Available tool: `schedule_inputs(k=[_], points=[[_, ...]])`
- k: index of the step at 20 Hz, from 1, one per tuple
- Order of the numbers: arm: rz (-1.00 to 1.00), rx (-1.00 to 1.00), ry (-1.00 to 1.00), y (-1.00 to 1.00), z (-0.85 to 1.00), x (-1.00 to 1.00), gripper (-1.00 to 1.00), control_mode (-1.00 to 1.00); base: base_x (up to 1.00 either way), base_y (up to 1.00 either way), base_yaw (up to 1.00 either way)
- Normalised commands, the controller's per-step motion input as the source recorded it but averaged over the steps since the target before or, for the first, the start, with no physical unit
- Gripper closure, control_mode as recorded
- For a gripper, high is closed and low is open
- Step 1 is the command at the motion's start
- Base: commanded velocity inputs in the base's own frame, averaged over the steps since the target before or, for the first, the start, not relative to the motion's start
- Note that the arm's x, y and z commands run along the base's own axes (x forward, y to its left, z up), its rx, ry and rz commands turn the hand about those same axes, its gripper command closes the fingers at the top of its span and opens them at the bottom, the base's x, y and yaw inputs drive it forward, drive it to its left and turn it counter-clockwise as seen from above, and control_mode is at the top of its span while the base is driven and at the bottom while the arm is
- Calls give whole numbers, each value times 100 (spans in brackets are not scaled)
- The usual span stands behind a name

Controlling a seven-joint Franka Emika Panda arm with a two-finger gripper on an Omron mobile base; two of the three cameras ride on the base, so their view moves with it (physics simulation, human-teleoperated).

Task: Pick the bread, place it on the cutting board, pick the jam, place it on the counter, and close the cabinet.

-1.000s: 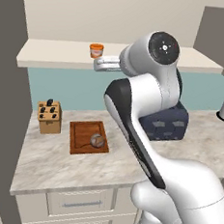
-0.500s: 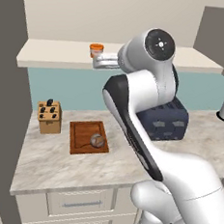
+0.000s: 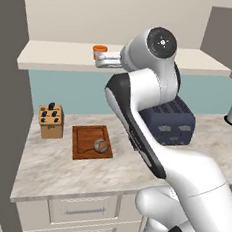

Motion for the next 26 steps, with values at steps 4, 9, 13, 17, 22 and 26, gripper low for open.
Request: schedule_inputs(k=[4, 9, 13, 17, 22, 26], points=[[0, 0, 0, 11, 0, 13, -100, -100, 0, 0, 0], [0, 0, 0, 13, 0, 12, -100, -100, 0, 0, 0], [0, 0, 0, 3, 0, 9, -100, -100, 0, 0, 0], [0, 0, 0, 0, -1, 10, -100, -100, 0, 0, 0], [0, 0, 0, 0, 0, 15, -100, -100, 0, 0, 0], [0, 0, 0, 0, 0, 21, -100, -100, 0, 0, 0]])
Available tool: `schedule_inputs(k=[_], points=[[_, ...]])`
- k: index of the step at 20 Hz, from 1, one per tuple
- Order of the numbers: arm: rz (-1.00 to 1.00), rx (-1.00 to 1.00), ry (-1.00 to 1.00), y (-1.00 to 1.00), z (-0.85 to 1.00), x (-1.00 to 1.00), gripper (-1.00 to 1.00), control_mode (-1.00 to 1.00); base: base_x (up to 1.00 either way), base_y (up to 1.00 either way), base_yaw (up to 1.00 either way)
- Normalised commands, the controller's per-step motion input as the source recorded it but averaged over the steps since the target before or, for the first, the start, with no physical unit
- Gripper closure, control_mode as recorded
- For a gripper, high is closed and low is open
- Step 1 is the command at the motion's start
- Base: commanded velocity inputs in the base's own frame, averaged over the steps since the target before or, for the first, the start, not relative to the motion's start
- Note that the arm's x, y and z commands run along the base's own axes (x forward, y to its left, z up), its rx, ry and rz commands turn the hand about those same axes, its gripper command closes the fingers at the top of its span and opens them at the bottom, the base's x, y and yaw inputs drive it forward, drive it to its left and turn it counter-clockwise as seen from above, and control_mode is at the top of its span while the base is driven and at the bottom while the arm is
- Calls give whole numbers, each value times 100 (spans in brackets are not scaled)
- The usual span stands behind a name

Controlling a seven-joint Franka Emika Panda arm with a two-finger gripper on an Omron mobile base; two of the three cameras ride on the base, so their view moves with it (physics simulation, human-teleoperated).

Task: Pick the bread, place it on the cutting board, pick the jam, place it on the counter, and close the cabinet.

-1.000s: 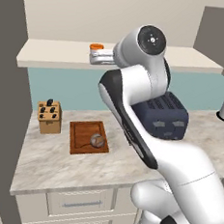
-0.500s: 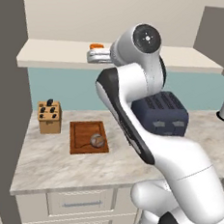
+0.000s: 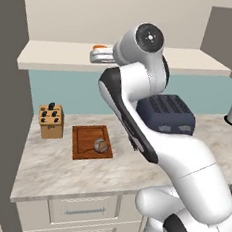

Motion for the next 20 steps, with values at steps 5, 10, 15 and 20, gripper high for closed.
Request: schedule_inputs(k=[5, 10, 15, 20], points=[[0, 0, 0, 2, 0, 24, -100, -100, 0, 0, 0], [0, 0, 0, 3, 0, 20, -100, -100, 0, 0, 0], [0, 0, 0, 4, 0, 22, -100, -100, 0, 0, 0], [0, 0, 0, 4, 0, 19, -100, -100, 0, 0, 0]])
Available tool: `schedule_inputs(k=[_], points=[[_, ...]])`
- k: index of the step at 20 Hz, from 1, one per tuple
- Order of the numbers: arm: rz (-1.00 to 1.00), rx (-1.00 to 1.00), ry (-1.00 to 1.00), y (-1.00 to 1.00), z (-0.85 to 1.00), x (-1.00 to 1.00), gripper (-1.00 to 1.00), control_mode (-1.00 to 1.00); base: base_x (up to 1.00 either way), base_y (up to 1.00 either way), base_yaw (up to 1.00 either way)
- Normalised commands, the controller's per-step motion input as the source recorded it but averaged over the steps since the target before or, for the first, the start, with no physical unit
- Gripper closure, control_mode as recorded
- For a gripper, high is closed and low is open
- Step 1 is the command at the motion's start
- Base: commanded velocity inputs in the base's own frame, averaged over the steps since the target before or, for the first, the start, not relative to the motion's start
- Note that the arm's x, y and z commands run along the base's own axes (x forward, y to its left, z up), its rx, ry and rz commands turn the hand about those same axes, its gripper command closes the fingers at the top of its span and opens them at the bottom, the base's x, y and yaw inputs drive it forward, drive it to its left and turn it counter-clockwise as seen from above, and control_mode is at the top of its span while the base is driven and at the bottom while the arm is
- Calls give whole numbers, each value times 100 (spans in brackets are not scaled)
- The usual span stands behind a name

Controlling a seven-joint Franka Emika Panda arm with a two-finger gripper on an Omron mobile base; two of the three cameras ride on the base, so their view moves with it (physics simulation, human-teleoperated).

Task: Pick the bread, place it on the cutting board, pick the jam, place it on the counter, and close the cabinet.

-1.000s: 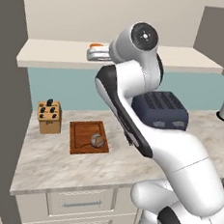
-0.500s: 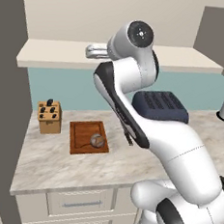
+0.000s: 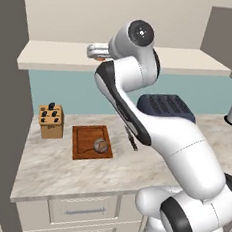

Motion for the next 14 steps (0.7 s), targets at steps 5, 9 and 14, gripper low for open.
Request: schedule_inputs(k=[5, 9, 14], points=[[0, 0, 0, 0, 0, 18, -100, -100, 0, 0, 0], [0, 0, 0, 0, 0, 17, -100, -100, 0, 0, 0], [0, 0, 0, 0, -4, 14, -100, -100, 0, 0, 0]])
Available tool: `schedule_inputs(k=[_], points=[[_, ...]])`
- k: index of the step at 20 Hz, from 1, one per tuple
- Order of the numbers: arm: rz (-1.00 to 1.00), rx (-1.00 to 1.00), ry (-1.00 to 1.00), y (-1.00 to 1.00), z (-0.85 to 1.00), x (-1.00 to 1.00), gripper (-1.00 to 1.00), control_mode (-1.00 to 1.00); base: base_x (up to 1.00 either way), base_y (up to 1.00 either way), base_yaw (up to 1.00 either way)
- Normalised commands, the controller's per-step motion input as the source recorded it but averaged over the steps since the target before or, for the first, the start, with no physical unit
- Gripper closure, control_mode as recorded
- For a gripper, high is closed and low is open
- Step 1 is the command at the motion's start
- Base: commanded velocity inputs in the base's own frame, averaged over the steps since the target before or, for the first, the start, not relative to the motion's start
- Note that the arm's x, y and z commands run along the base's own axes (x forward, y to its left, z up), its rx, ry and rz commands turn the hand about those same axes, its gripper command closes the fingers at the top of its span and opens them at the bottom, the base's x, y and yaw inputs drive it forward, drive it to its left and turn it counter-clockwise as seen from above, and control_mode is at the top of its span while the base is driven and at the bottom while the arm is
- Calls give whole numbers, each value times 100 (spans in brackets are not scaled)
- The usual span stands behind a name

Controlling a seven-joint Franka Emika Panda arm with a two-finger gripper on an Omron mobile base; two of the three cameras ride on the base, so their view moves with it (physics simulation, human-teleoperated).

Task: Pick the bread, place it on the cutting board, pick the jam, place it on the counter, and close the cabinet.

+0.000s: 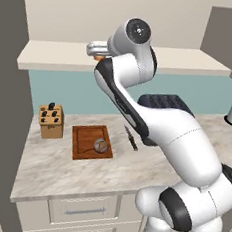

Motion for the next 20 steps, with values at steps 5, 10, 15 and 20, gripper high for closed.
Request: schedule_inputs(k=[5, 10, 15, 20], points=[[0, 0, 0, 2, -7, 15, -100, -100, 0, 0, 0], [0, 0, 0, 3, -6, 14, -100, -100, 0, 0, 0], [0, 0, 0, 1, -3, 20, -100, -100, 0, 0, 0], [0, 0, 0, 1, 0, 21, -100, -100, 0, 0, 0]])
